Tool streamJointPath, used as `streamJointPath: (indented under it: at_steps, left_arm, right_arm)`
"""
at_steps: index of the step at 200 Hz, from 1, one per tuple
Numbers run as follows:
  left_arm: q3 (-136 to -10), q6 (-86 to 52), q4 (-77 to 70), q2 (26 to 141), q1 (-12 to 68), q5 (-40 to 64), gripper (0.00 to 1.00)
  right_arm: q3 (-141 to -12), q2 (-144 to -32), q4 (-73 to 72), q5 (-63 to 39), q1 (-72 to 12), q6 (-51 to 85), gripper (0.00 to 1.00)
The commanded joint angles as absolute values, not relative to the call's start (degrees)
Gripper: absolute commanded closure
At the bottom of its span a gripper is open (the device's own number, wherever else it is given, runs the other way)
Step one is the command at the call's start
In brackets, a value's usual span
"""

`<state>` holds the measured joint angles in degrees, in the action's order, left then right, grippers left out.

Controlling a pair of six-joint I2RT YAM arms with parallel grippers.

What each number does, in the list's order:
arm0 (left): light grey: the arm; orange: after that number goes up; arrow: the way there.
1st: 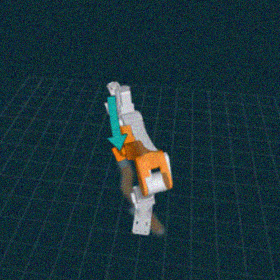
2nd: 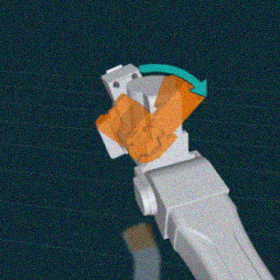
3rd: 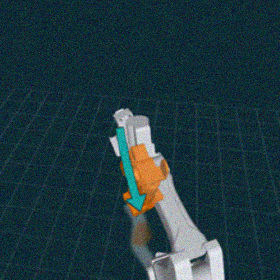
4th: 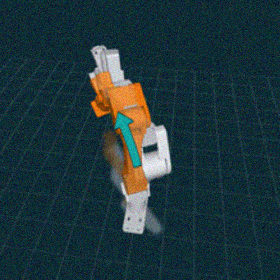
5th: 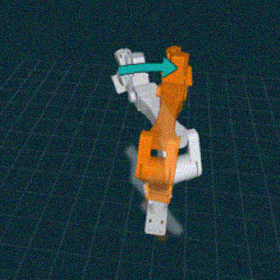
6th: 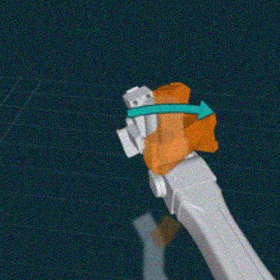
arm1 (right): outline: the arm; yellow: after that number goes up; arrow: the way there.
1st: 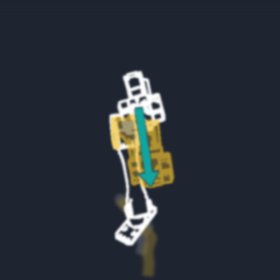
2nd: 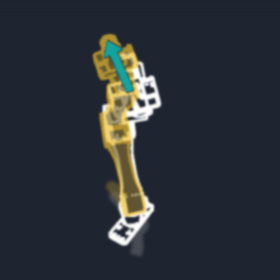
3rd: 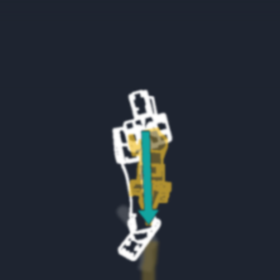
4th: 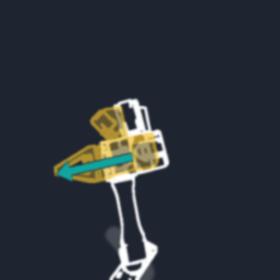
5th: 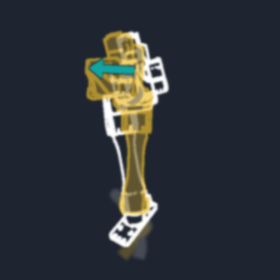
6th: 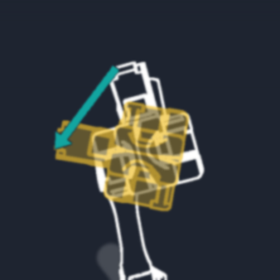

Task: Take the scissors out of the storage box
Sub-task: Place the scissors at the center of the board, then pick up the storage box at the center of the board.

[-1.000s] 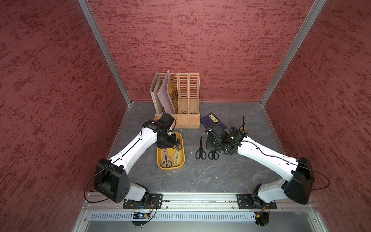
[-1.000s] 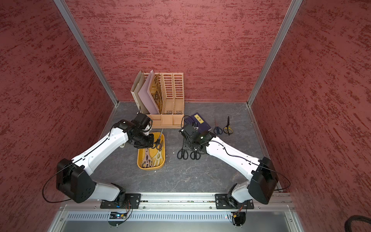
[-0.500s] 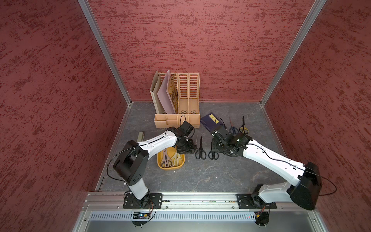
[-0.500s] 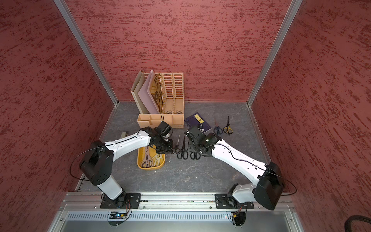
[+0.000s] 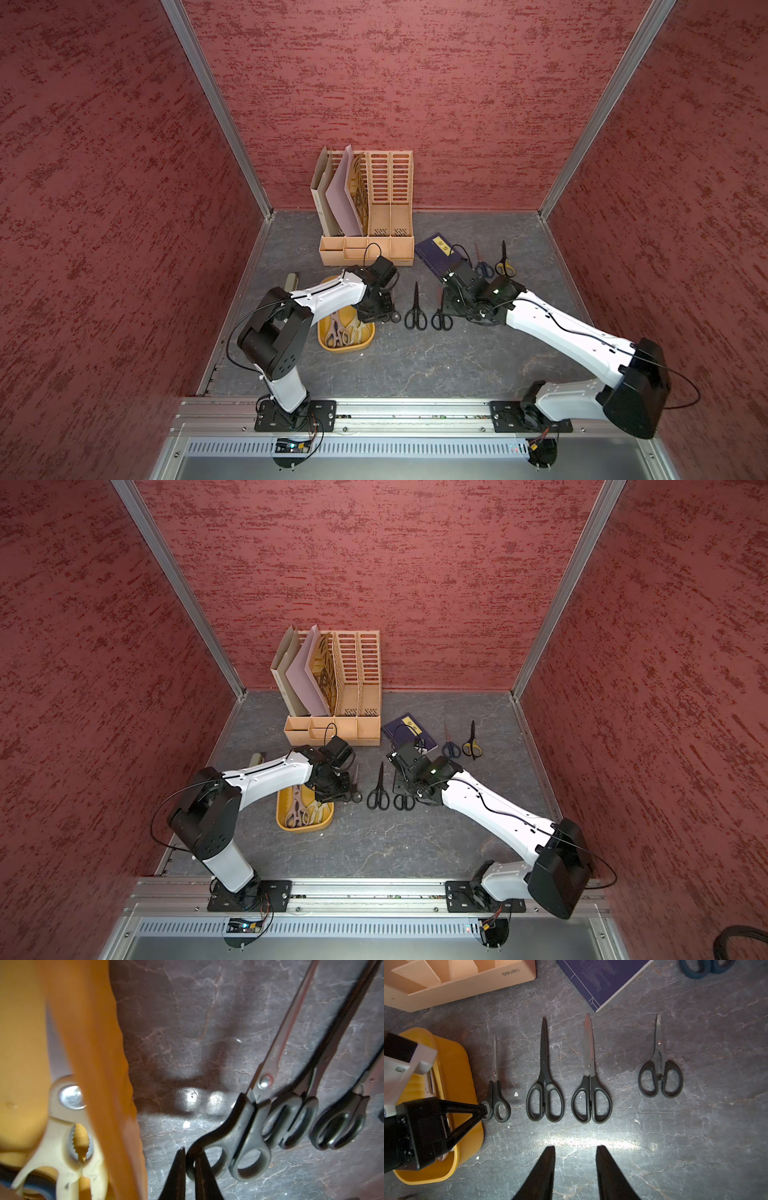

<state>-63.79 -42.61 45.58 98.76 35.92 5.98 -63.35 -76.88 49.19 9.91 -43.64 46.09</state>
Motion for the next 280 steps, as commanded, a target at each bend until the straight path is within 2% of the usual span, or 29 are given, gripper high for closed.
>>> streamJointPath:
  at_steps: [1,51,69,100,149,173,210,240,280]
  left_arm:
    - [-64.10,-41.27,48.57,100.19,35.59,2.11,1.00]
    - [-65.59,-40.94,48.64,102.94,35.93,2.11,0.97]
    - [-66.59,-40.73,48.90,103.75,36.27,1.88,0.89]
    - [-67.71,-40.45,49.94,104.05,36.30,1.76,0.66]
    - [-71.06,-38.69,53.48,97.02,34.03,1.93,0.57]
    - [-72.06,-35.45,54.20,90.76,28.90,4.20,0.55]
    - [-70.53,-28.74,57.18,83.71,15.59,2.53,0.51]
    - [-66.64,-26.41,57.31,81.98,5.49,1.68,0.38]
    - [-59.79,-27.61,53.32,81.89,-5.13,5.20,0.36]
  right_arm:
    - [-62.98,-76.95,48.78,11.57,-42.98,45.75,0.62]
    - [-62.84,-77.13,48.69,11.59,-42.78,45.71,0.62]
    - [-62.93,-77.07,48.80,11.68,-42.72,45.71,0.62]
    - [-62.85,-76.85,48.98,11.91,-42.71,45.81,0.62]
    - [-64.53,-78.18,48.91,11.35,-42.64,44.84,0.62]
    - [-66.15,-80.03,48.61,10.27,-42.62,44.06,0.62]
    - [-68.33,-82.63,47.34,7.69,-42.67,42.36,0.62]
    - [-69.58,-85.18,46.55,5.25,-42.63,40.76,0.61]
    - [-70.22,-86.70,45.90,3.40,-42.62,40.43,0.61]
